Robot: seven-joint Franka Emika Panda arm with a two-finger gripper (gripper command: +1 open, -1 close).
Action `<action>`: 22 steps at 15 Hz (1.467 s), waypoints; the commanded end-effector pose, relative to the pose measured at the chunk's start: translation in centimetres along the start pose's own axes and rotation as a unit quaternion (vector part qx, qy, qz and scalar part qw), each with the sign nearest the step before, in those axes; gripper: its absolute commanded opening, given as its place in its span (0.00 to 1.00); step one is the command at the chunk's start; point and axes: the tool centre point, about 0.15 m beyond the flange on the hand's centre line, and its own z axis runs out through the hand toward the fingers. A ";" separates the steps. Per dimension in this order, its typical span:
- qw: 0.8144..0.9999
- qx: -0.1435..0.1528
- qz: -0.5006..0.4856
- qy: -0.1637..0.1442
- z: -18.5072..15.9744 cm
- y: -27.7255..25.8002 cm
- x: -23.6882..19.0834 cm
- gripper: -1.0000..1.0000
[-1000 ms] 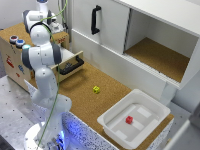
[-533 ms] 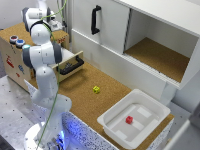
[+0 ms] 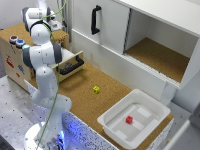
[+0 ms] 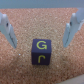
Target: Toggle the blue light switch to turn on the blue light
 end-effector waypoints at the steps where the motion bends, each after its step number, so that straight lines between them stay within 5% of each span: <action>1: 0.993 0.003 -0.097 -0.064 -1.2 -2.3 0.5 1.00; 6: 0.987 0.011 -0.157 -0.041 -5.9 -7.4 1.8 1.00; 12: 0.981 0.000 -0.181 -0.071 -8.6 -11.5 1.8 1.00; 16: 0.983 0.035 -0.158 -0.087 -7.6 -17.1 1.9 1.00; 17: 0.984 0.034 -0.154 -0.083 -7.2 -17.9 2.3 0.00; 22: 0.983 0.020 -0.149 -0.108 -4.8 -19.2 1.5 0.00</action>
